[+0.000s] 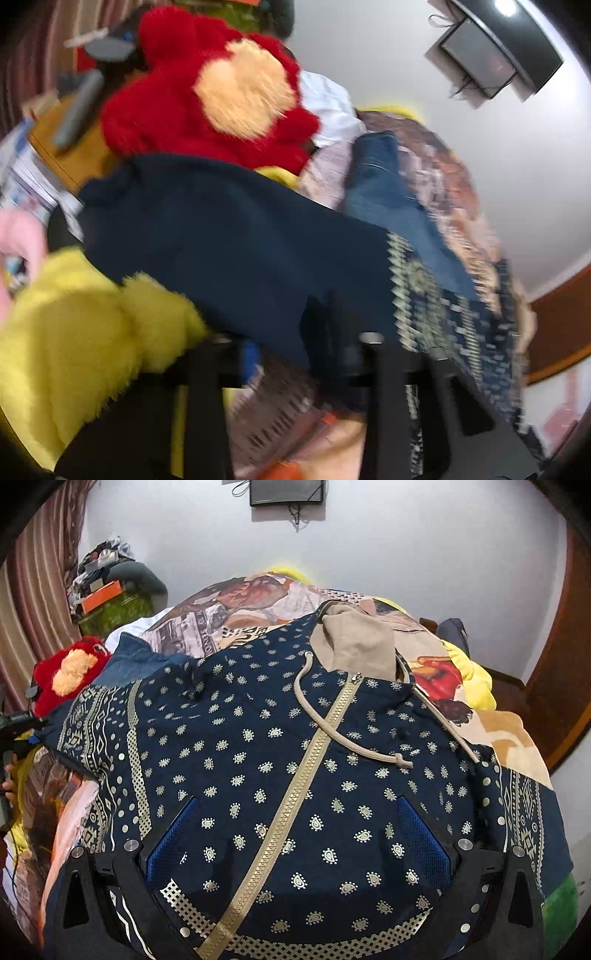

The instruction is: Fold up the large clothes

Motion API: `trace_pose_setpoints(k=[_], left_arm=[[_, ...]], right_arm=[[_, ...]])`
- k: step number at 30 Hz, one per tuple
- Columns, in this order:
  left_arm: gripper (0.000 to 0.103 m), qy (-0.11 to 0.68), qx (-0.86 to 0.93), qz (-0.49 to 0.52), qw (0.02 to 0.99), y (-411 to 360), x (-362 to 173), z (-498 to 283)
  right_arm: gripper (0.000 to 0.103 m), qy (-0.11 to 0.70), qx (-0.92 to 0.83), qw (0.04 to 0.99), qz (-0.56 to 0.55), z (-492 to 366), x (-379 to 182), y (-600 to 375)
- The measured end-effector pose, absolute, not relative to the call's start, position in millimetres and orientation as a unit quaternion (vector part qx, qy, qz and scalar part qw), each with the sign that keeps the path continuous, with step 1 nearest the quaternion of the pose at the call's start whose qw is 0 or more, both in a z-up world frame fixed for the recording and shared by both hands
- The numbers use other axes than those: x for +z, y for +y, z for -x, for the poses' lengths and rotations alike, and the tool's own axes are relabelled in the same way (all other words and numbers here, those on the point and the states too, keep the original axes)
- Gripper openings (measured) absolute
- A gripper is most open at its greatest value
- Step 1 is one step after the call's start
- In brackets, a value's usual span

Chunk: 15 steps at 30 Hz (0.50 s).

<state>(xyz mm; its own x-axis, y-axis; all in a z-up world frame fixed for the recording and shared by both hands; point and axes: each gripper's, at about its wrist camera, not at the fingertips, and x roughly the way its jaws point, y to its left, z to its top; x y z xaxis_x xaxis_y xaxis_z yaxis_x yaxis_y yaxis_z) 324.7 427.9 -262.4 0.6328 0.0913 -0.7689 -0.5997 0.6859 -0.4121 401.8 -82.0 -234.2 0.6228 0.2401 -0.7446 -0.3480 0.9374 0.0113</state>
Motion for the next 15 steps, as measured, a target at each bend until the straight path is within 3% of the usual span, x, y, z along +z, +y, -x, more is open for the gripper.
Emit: trace_pose_setpoints(k=[6,15], left_arm=[[0.004,0.369,0.262,0.194,0.87,389.3,-219.8,-335.4],[0.002,0.287,0.17,0.049,0.941,271.8,-103.7,-373.2]], right_arm=[[0.103,0.396,0.158,0.903,0.051,-399.0,-220.5,-94.7],[0.103,0.377,0.146,0.914,0.029,-383.6,-191.3,-132.2]])
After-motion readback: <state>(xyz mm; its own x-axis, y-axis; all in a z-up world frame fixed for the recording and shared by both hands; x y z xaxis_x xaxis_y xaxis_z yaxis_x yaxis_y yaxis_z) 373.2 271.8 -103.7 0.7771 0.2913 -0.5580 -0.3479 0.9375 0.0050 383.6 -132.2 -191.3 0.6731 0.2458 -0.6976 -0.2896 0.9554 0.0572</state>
